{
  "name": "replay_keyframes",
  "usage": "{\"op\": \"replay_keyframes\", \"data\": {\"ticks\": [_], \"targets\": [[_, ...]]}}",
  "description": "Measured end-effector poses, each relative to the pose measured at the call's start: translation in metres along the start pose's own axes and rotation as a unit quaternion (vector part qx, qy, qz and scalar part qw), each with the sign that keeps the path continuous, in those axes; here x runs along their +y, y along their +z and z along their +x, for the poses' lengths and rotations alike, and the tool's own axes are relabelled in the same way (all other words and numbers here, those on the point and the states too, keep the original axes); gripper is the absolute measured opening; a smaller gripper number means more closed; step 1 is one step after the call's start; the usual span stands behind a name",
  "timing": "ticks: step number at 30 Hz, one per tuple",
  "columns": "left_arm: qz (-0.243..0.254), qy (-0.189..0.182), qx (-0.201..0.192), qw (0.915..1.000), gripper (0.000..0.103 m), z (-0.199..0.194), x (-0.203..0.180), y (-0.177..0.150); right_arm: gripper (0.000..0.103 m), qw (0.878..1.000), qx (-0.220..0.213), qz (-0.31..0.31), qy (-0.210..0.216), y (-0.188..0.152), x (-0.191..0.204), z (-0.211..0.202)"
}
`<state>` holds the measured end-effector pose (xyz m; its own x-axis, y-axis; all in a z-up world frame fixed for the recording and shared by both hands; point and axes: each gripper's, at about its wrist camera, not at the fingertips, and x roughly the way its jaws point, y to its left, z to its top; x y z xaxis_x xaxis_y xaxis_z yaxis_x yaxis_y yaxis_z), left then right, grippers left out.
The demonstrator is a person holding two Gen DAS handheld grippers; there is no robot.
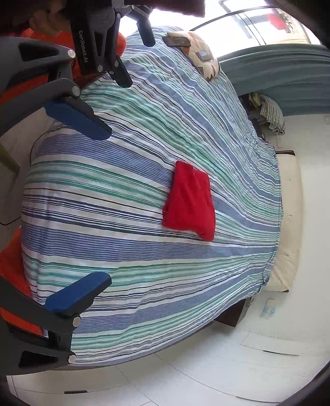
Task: Fold small clothes
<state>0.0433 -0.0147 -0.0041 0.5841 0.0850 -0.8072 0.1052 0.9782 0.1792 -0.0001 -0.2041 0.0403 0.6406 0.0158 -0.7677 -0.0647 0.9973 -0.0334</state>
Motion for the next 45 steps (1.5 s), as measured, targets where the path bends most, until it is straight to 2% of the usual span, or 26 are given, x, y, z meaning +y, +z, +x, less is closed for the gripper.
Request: {"op": "replay_keyframes", "data": {"ticks": [14,24,36,42,45], "targets": [[0.014,0.006,0.009,0.9998,0.102,0.004,-0.006,0.000,0.102,1.000,0.021,-0.007,-0.006,-0.001,0.001,0.007],[0.006,0.011,0.015,0.9998,0.102,0.010,-0.003,0.002,0.102,0.999,0.030,-0.017,-0.038,0.001,0.000,0.006],[0.011,0.014,0.020,0.9997,0.102,0.012,-0.007,0.002,0.102,0.998,0.038,-0.010,-0.051,0.000,-0.008,0.010],[0.004,0.006,0.022,0.9997,0.102,0.012,-0.004,0.002,0.102,0.998,0.039,-0.009,-0.045,0.000,-0.007,0.010],[-0.002,-0.006,0.024,0.9997,0.102,0.009,-0.002,0.003,0.102,0.999,0.025,0.003,-0.024,0.002,-0.008,0.001]]}}
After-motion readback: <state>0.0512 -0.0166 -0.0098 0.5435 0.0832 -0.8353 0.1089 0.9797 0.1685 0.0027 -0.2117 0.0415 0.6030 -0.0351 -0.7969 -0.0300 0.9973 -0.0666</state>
